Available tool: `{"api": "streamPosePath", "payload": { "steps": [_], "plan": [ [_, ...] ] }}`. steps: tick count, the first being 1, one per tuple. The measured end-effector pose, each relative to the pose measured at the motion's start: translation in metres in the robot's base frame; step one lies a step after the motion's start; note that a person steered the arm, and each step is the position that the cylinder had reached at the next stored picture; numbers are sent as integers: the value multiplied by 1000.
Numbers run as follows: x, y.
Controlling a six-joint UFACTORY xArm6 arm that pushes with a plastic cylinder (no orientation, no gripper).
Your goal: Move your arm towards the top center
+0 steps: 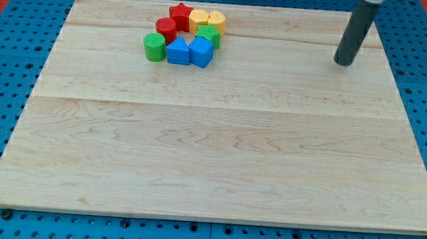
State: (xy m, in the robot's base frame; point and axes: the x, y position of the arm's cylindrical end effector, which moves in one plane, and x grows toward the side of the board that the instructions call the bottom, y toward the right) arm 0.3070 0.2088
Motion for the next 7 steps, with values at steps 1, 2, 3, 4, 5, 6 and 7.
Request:
{"api": "streamPosePath", "payload": {
  "steps": [1,2,3,4,5,6,7],
  "plan": [
    [-51,-27],
    [-66,-78],
    [-66,-80],
    [-70,-80],
    [-77,-80],
    [-78,-80],
    [-78,-80]
  ]
}}
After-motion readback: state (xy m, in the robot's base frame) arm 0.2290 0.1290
